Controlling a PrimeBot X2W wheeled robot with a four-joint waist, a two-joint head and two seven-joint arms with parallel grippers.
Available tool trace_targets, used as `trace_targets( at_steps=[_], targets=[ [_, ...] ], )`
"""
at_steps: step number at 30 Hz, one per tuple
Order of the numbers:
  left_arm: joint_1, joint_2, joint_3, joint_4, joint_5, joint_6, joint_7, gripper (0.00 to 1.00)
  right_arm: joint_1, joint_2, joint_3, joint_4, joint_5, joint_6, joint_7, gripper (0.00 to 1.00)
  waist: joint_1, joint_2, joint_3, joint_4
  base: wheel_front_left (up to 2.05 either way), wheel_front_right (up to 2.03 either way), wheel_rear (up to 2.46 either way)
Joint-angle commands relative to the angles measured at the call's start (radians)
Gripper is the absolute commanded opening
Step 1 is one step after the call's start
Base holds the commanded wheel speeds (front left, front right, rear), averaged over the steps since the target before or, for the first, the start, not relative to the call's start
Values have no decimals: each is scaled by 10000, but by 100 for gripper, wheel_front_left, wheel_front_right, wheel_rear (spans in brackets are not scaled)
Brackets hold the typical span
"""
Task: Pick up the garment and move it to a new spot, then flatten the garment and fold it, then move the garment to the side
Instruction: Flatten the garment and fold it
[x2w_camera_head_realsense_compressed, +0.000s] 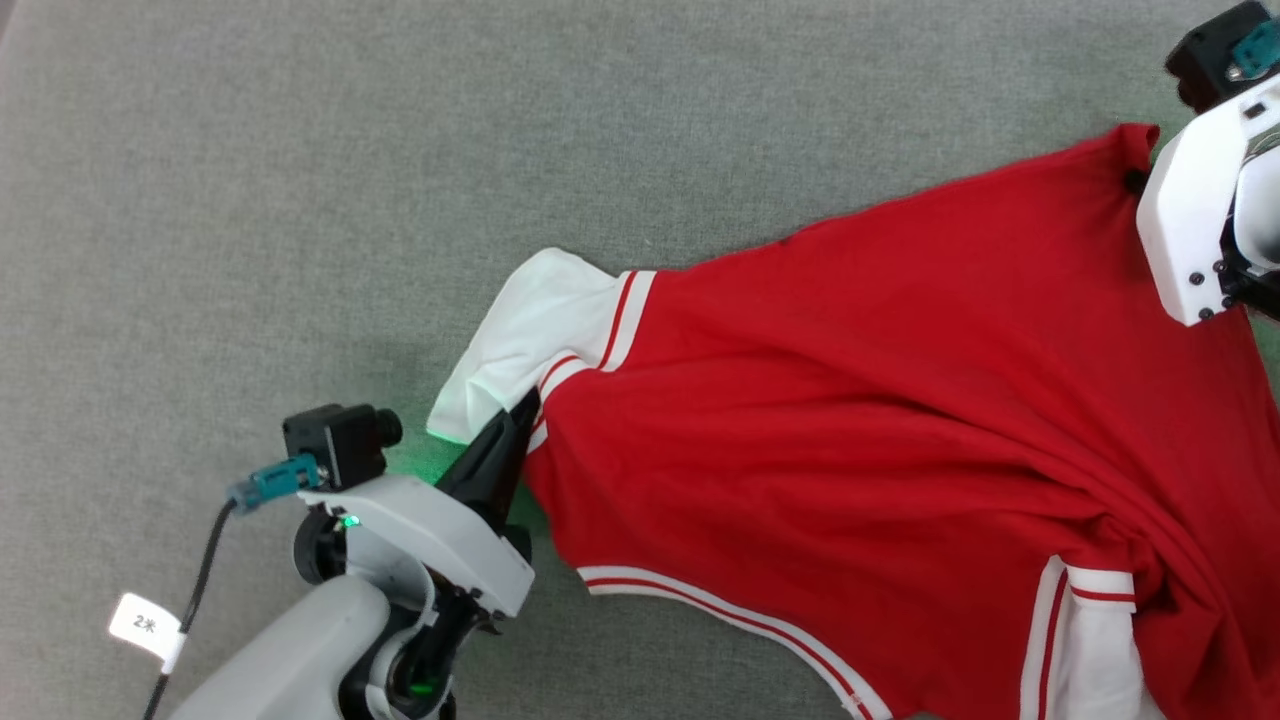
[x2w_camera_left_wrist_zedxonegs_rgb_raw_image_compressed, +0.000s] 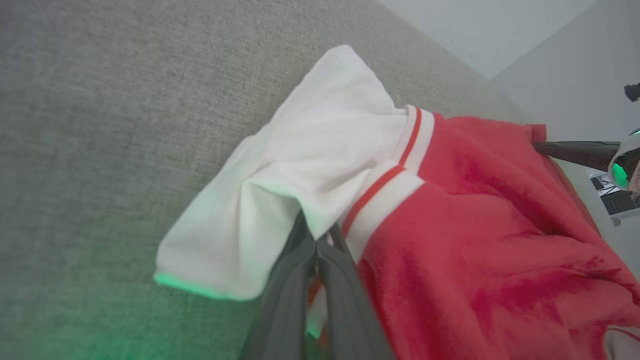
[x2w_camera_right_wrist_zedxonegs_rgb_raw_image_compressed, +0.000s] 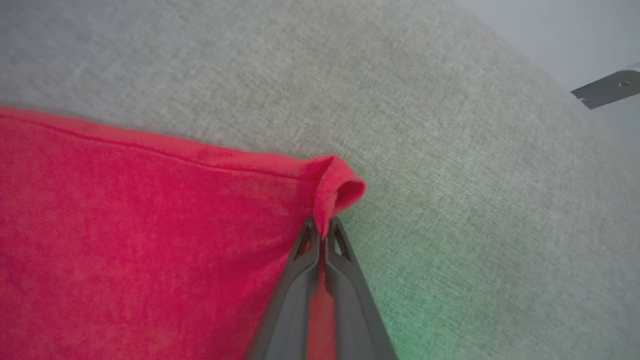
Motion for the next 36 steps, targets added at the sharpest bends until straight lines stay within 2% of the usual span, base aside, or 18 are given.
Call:
trace_targets(
  at_steps=[1, 8, 16, 21, 26, 32, 36],
  targets=[
    [-95, 98, 55, 231, -26, -41, 30, 0, 128, 97, -159, 500, 42, -31, -355, 0, 0, 0, -148, -49, 0, 0, 0],
    [-947, 188, 326, 455, 31, -289, 147, 0, -417, 710, -1276, 1406, 104, -25, -1875, 0, 0, 0, -540, -169, 0, 0, 0],
    [-3858, -68, 1175, 1650, -188, -897, 697, 0, -1912, 1316, -3222, 2768, -266, -25, -3705, 0, 0, 0, -433, -427, 0, 0, 0],
    [-6347, -671, 2000, 3393, -780, -1223, 1118, 0, -3371, 1840, -4364, 3754, -846, -25, -4812, 0, 0, 0, -70, -685, 0, 0, 0],
    [-8967, -1018, 2087, 5701, -180, -1397, 961, 0, -4991, 2326, -5280, 4621, -1560, -26, -5955, 0, 0, 0, 318, -1014, 0, 0, 0],
    [-11646, -1286, 2488, 7841, 104, -1721, 134, 0, -6843, 2729, -6245, 5408, -2311, -33, -7338, 0, 0, 0, 638, -1307, 0, 0, 0],
    [-12667, -1376, 2692, 8708, 291, -2178, -363, 0, -7522, 2865, -6601, 5957, -2678, -36, -7850, 0, 0, 0, 688, -1389, 0, 0, 0]
  ],
)
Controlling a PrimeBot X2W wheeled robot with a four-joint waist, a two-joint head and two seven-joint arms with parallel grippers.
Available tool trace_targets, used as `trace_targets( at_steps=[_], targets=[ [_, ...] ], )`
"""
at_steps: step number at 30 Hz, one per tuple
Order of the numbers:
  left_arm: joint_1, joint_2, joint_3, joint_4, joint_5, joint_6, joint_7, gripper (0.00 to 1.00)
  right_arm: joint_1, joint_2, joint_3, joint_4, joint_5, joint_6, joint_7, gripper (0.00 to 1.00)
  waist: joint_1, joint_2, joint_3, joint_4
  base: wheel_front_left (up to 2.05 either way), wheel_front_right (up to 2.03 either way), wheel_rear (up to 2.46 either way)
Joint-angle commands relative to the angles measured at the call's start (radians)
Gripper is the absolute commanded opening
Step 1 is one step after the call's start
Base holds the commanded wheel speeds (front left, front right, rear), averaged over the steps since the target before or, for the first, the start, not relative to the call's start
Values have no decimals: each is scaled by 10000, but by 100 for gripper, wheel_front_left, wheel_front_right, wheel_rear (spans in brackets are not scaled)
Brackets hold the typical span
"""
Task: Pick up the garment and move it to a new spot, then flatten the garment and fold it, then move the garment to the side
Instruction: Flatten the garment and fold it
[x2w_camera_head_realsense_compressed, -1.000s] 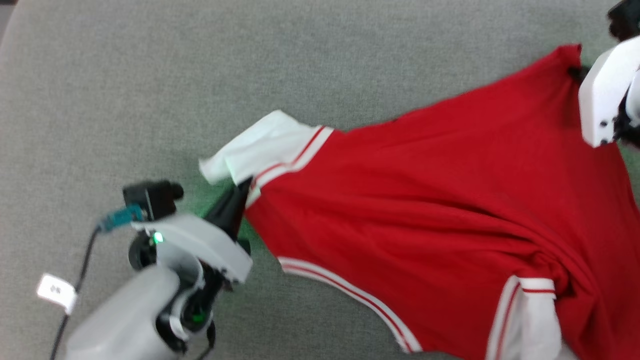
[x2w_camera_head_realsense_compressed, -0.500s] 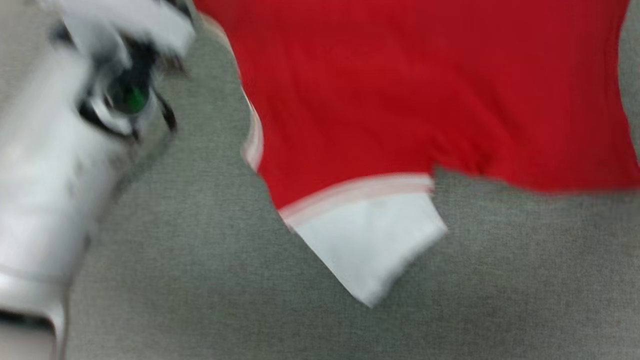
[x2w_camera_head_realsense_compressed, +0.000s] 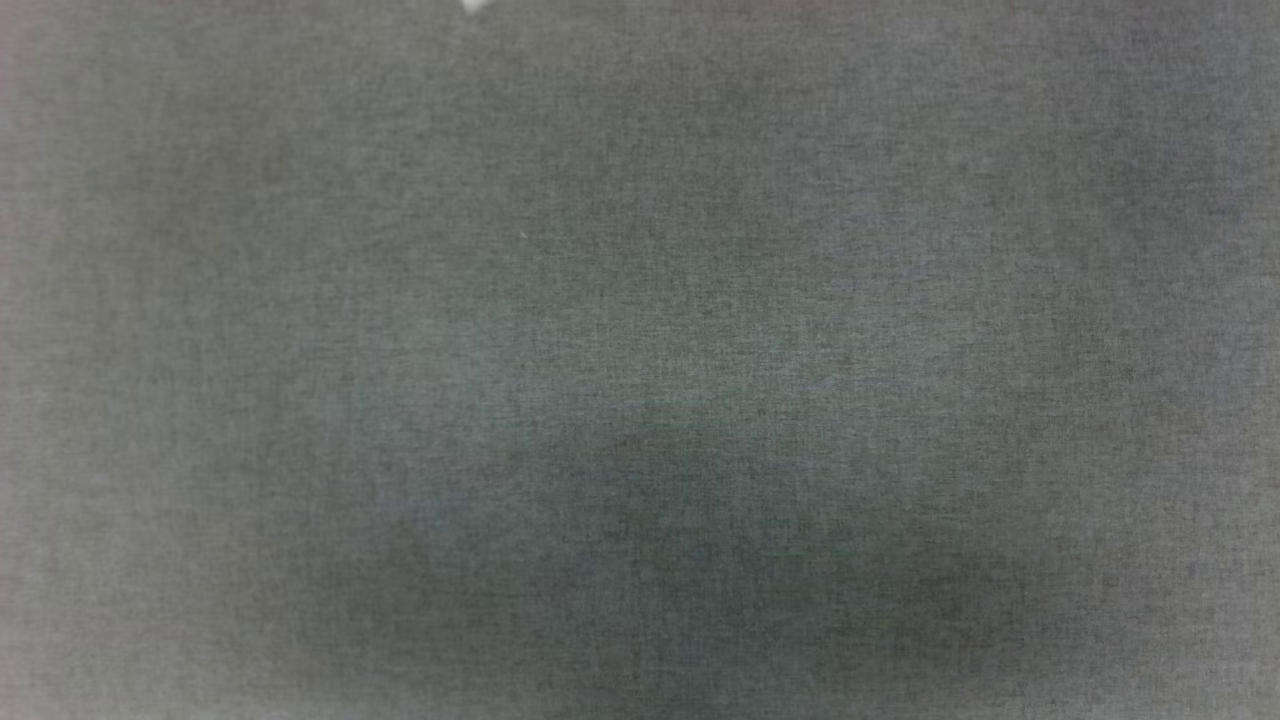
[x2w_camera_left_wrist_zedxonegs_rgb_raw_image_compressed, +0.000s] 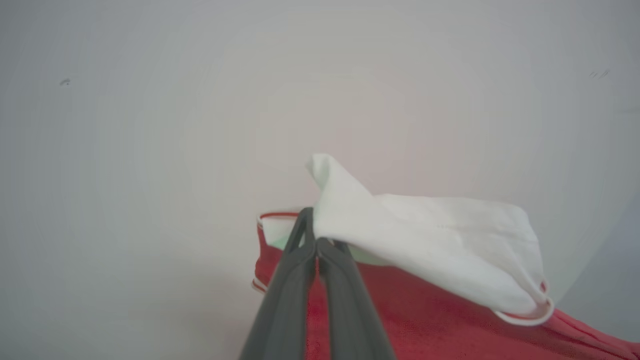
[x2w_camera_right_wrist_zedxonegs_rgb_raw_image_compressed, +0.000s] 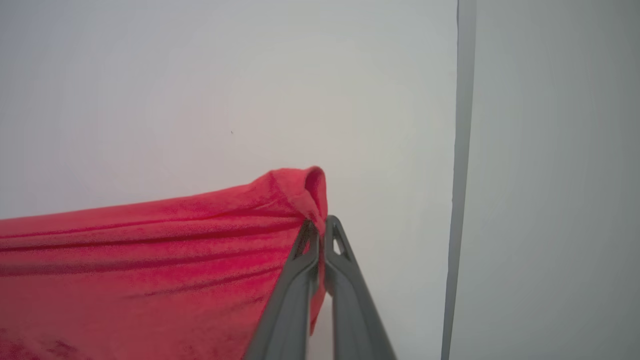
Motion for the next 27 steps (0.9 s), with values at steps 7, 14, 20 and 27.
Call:
trace_targets(
  at_steps=[7, 14, 20, 27],
  targets=[
    [577, -270, 93, 906, -134, -912, -250, 0, 596, 177, 366, 615, -58, -40, -303, 0, 0, 0, 6, 41, 0, 0, 0],
    [3244, -364, -156, -393, -902, -1116, -128, 0, 2724, 169, 2085, -343, 1209, -33, 91, 0, 0, 0, -521, 186, 0, 0, 0],
    [6214, 109, -421, -2494, -1646, -1121, -105, 0, 5218, -878, 3397, -2633, 3032, -31, 754, 0, 0, 0, -1017, 316, 0, 0, 0],
    [9319, 608, -185, -4530, -1968, -1030, -284, 0, 8512, -2404, 3792, -5810, 4416, -33, 1582, 0, 0, 0, -1655, 316, 0, 0, 0]
  ],
)
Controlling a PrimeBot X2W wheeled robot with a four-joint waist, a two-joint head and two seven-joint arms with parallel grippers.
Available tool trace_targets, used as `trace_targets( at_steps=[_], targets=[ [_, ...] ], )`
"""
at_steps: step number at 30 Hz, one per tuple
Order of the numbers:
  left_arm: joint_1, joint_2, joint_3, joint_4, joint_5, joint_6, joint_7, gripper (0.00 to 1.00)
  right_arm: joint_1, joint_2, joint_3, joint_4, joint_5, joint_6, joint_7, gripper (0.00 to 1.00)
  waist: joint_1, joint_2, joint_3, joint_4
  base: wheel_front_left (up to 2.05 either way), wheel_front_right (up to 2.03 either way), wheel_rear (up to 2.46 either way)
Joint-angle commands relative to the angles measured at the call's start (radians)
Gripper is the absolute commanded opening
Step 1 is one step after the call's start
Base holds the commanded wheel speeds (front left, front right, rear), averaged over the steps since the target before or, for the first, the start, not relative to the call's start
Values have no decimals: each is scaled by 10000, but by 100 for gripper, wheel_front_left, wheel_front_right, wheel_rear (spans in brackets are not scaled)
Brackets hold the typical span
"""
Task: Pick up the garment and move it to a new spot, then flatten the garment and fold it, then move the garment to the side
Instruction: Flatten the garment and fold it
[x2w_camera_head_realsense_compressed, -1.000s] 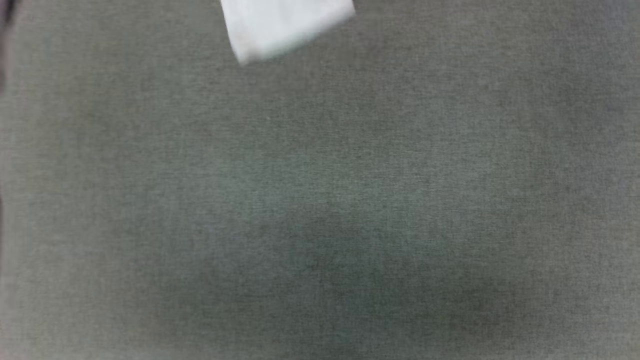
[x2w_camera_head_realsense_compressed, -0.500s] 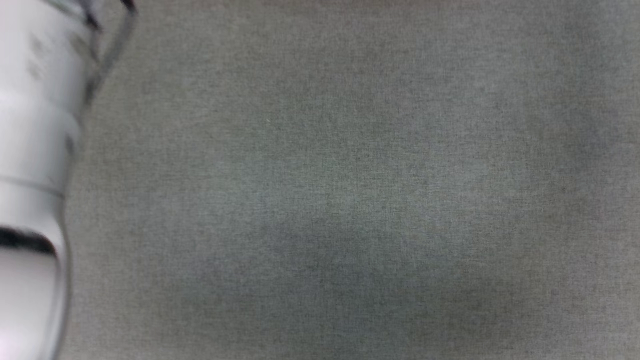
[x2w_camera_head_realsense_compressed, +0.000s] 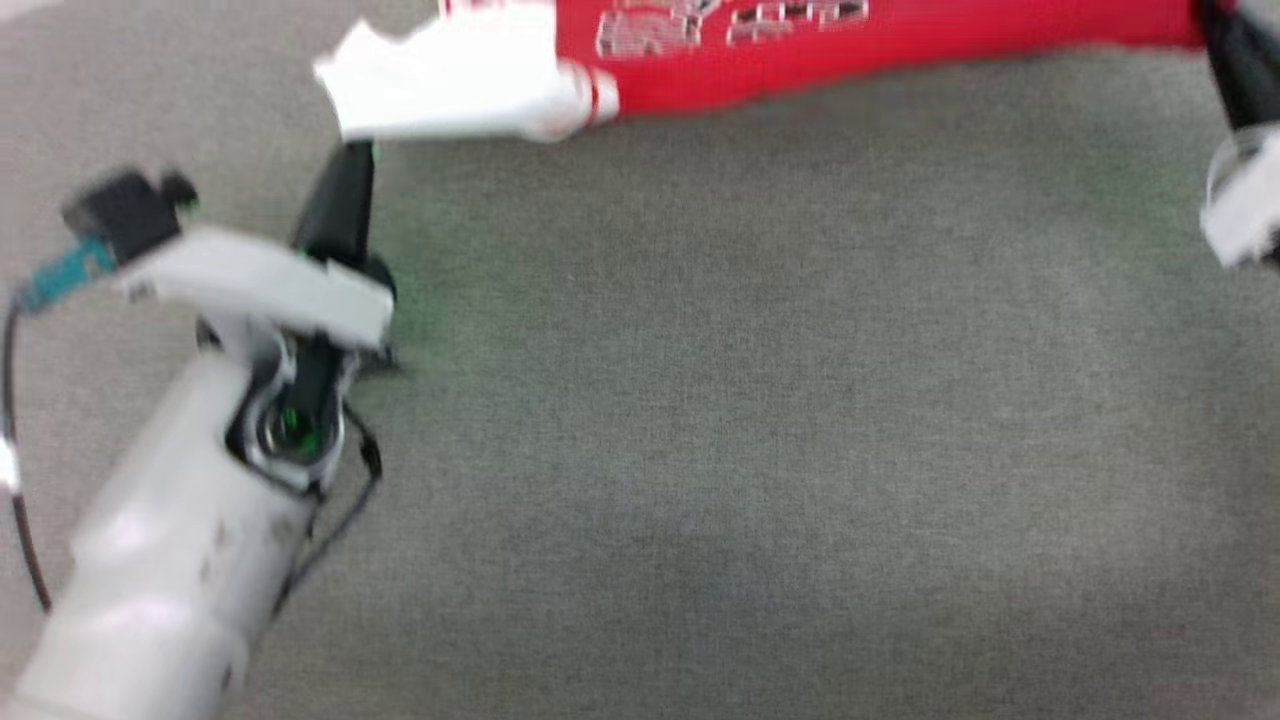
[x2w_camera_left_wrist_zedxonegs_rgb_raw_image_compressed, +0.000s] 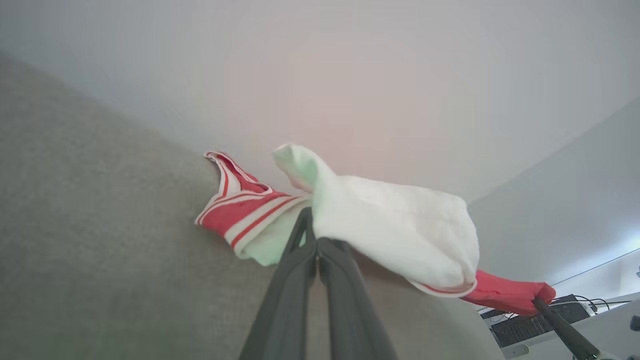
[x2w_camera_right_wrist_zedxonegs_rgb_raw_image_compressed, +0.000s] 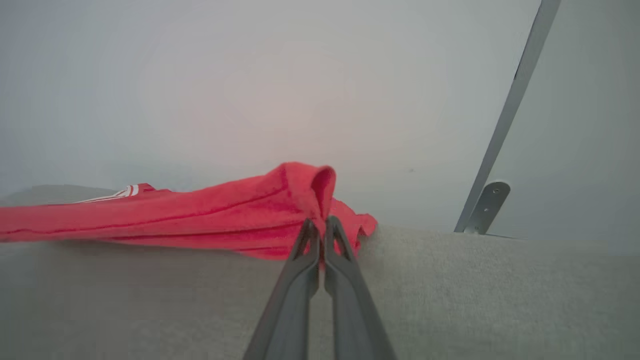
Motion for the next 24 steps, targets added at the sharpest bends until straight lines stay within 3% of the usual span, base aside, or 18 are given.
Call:
trace_targets(
  at_steps=[1, 9, 18, 24],
  targets=[
    [643, 88, 131, -442, 116, 124, -79, 0, 719, -282, -181, -573, 130, -19, 133, 0, 0, 0, -395, -7, 0, 0, 0],
    [4201, 410, 1089, -3504, 826, 1332, -115, 0, 4360, -704, -1522, -3637, 37, -19, 1283, 0, 0, 0, -1179, -389, 0, 0, 0],
    [7891, 463, 2343, -7168, 1180, 2866, -121, 0, 7416, 168, -3649, -6549, -812, -19, 2796, 0, 0, 0, -1358, -686, 0, 0, 0],
    [8815, 753, 2296, -8567, 1778, 3492, -92, 0, 8519, 857, -4628, -8073, -1241, -19, 3739, 0, 0, 0, -1188, -665, 0, 0, 0]
  ],
)
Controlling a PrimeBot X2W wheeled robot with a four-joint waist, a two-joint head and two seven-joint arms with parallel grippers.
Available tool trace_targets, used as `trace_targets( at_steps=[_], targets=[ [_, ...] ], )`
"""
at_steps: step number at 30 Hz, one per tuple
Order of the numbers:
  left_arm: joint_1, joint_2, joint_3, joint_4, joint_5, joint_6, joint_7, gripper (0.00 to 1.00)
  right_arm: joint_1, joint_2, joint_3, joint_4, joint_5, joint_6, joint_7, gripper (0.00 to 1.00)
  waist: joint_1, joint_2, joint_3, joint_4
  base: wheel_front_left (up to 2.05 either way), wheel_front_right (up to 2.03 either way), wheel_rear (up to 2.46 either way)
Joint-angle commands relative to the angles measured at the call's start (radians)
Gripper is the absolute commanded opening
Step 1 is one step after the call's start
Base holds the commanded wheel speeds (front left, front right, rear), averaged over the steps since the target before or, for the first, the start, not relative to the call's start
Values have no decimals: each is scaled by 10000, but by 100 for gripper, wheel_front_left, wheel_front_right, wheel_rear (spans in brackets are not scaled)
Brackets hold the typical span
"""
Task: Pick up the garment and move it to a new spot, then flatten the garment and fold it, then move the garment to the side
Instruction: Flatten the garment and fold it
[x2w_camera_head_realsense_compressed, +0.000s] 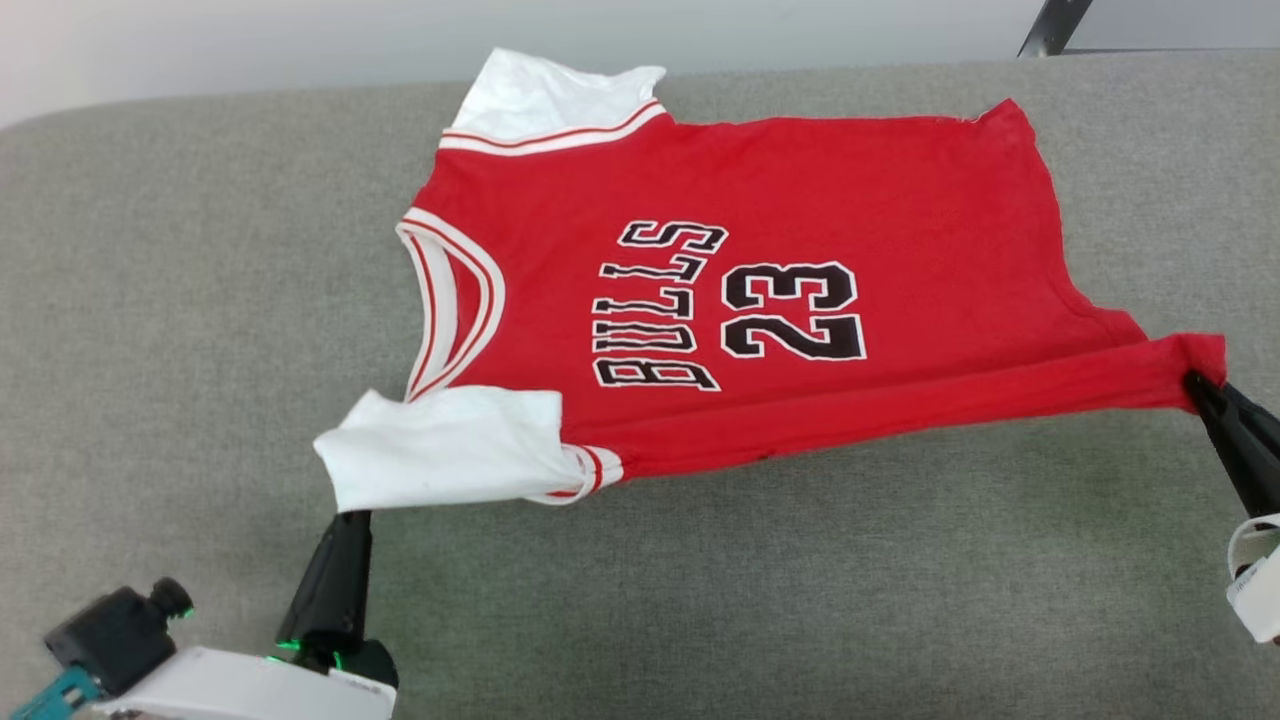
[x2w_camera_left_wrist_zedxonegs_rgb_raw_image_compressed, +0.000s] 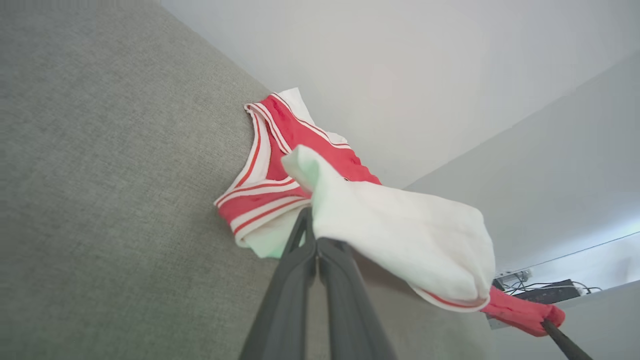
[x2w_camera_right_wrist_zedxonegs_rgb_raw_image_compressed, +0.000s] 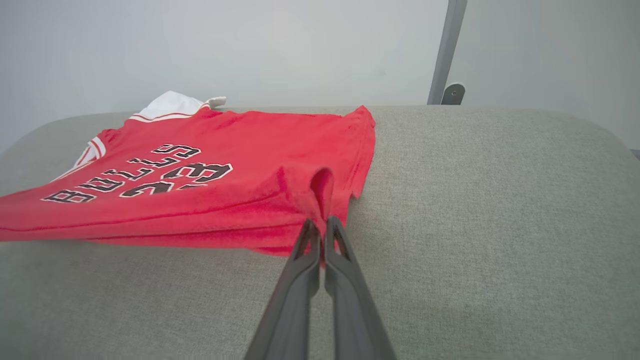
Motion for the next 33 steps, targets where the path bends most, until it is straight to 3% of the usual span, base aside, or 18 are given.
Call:
trace_targets(
  at_steps=[1, 6, 12, 22, 33],
  targets=[
    [-161, 194, -63, -90, 304, 137, 40, 0, 102, 153, -194, -200, -124, -19, 208, 0, 0, 0, 89, 26, 0, 0, 0],
    [-1201, 310, -420, 422, 719, 70, 473, 0, -414, 385, -65, 258, -227, -18, 742, 0, 0, 0, 268, 10, 0, 0, 0],
    [-3039, -262, -555, 2164, 515, -369, 791, 0, -1466, 302, 87, 1695, -548, -19, 554, 0, 0, 0, 673, 98, 0, 0, 0],
    [-5086, -790, -891, 4862, 981, -998, 705, 0, -2679, 519, 442, 3073, -970, -19, -51, 0, 0, 0, 1445, 73, 0, 0, 0],
    [-5864, -853, -1632, 6880, 1894, -1024, 738, 0, -3416, 551, 1204, 4269, -1366, -18, -332, 0, 0, 0, 1878, 76, 0, 0, 0]
  ],
)
